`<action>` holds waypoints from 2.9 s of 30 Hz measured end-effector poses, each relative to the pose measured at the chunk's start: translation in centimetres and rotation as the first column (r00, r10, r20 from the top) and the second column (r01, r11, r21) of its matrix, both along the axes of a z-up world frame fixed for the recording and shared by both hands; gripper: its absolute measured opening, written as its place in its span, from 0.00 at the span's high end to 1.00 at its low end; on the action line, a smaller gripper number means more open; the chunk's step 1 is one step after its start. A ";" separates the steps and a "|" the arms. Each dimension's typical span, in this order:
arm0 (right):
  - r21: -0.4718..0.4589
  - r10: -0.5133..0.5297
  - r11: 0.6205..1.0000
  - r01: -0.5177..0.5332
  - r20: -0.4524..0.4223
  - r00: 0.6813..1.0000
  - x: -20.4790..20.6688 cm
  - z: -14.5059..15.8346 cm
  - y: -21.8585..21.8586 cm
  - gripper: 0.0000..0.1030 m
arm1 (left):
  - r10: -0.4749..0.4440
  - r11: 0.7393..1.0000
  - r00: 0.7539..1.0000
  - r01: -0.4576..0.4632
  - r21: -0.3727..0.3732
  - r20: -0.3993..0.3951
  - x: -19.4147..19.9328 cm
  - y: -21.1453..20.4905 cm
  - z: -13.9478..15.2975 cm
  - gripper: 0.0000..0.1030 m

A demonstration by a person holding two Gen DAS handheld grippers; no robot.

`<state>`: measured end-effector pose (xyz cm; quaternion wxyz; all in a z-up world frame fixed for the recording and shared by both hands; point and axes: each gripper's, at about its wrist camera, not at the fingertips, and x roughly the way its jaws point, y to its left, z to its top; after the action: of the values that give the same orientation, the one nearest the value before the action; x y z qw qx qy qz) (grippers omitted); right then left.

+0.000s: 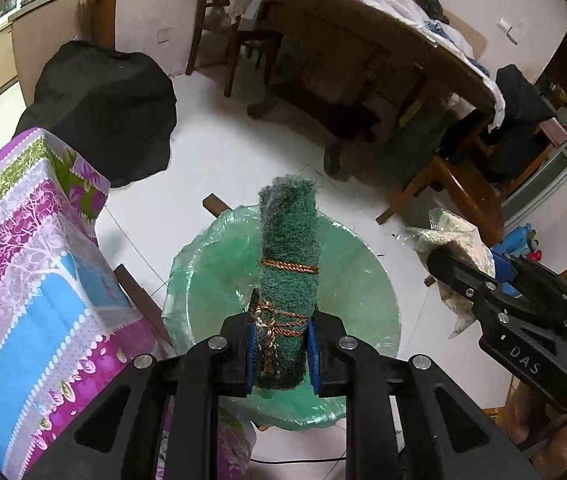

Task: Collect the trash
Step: 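Carry both items over the bin and open both tools to drop them, then grasp the black sock with the left tool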

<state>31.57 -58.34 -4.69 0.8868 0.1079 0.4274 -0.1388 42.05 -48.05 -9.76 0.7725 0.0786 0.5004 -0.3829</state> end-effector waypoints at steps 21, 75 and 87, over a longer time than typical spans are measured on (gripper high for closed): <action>0.029 0.016 0.999 -0.015 -0.031 0.999 0.6 -1.5 -1.1 0.64 | 0.025 0.999 1.000 -0.024 0.033 -0.020 1.3 -0.3 -2.9 0.80; -0.003 0.354 0.932 -0.364 0.234 0.905 -2.1 -0.9 18.1 0.08 | 0.653 0.757 0.742 -0.648 -0.089 0.151 0.1 51.3 -0.9 0.32; -0.016 0.483 0.872 -0.489 0.190 0.855 0.1 -2.0 27.1 0.08 | 0.698 0.714 0.716 -0.694 -0.087 0.021 3.4 58.3 -4.3 0.55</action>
<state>31.63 -31.21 -6.72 0.9275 0.0237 0.3573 0.1074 45.42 10.25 -14.06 0.8749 -0.1337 0.4586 -0.0800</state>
